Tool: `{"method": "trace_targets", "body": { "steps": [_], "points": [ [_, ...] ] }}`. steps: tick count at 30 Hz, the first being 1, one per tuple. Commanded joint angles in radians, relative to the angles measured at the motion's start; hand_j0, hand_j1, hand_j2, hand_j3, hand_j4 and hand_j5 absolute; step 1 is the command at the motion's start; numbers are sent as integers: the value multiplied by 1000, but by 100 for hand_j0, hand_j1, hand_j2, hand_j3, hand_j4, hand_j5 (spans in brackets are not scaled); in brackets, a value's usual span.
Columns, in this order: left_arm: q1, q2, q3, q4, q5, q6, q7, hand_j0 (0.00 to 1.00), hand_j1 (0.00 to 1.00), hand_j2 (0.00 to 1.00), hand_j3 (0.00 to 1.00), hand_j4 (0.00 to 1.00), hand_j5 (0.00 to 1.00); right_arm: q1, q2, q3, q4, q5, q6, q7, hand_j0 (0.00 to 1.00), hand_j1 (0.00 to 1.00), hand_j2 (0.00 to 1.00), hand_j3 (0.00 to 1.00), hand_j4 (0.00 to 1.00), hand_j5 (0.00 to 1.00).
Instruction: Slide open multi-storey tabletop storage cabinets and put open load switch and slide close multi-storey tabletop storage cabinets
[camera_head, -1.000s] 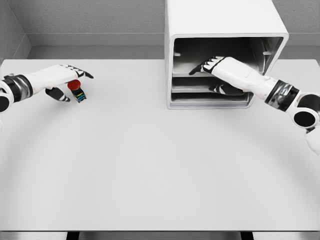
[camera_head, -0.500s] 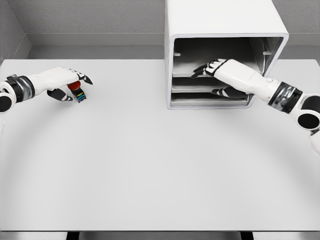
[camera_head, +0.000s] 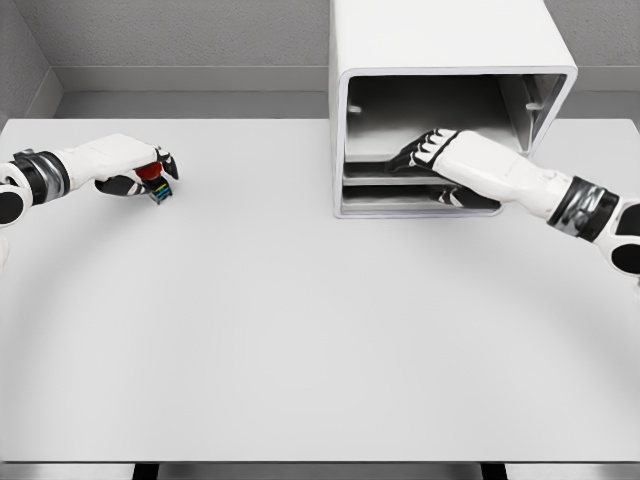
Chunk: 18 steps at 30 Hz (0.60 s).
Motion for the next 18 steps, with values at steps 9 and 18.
{"method": "trace_targets", "body": {
  "steps": [9,18],
  "points": [
    [0,8,13,-8,20,2,0,40,40,40,40,40,40,35,-60,-3,-110,1,-2,2,77,77,77,77,77,77],
    [-8,9,22,-24,40,2,0,36,36,36,36,36,36,89,-92,-28,-173,1,-2,3,77,77,77,77,77,77]
  ]
}}
